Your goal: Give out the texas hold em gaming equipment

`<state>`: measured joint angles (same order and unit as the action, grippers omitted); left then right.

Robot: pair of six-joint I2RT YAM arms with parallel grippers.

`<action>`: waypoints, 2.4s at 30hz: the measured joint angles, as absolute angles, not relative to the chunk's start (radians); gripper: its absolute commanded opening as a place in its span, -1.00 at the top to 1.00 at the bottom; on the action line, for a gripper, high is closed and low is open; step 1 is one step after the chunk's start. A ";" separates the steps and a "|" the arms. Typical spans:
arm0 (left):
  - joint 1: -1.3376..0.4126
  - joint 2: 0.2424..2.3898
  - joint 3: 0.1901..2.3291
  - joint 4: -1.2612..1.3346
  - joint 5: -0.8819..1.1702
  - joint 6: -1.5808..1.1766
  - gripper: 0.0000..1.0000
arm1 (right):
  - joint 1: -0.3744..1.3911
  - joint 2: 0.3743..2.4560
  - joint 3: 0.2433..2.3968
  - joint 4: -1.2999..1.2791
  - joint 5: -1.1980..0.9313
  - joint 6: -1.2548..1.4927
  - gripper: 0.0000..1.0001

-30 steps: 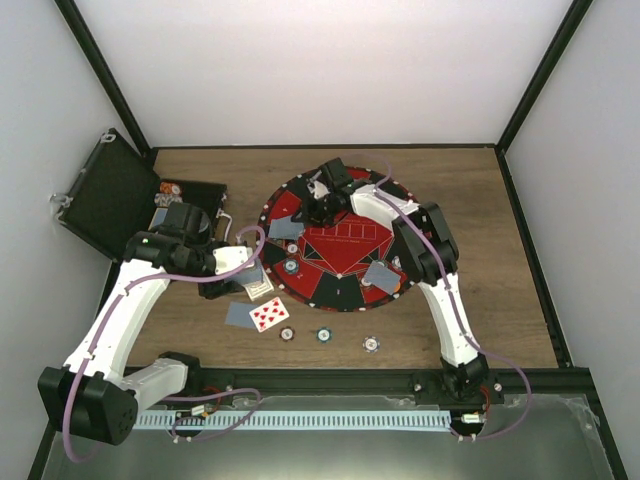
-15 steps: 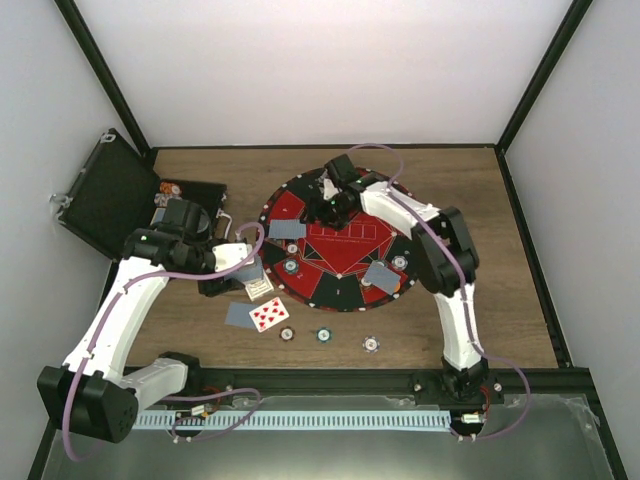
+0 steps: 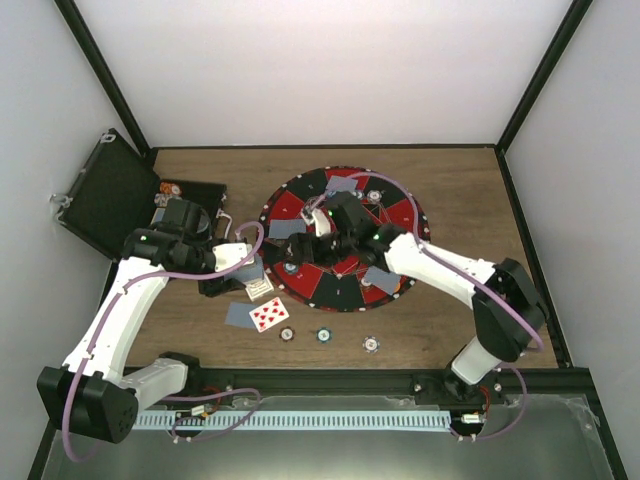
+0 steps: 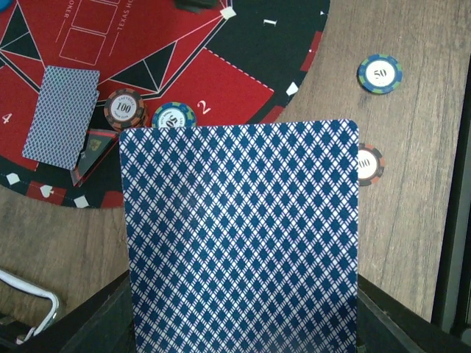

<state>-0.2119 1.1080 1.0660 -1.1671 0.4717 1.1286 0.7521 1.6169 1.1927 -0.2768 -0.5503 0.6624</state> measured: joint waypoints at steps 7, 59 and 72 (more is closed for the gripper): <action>-0.212 1.108 1.067 -1.169 0.474 1.129 0.92 | 0.812 1.564 1.003 0.021 -0.712 0.834 -0.83; -0.215 1.082 1.061 -1.159 0.459 1.131 0.92 | 0.881 1.879 1.272 0.113 -0.799 0.899 -0.23; -0.215 1.082 1.058 -1.158 0.446 1.131 0.92 | 0.867 1.821 1.246 0.050 -0.768 0.869 0.03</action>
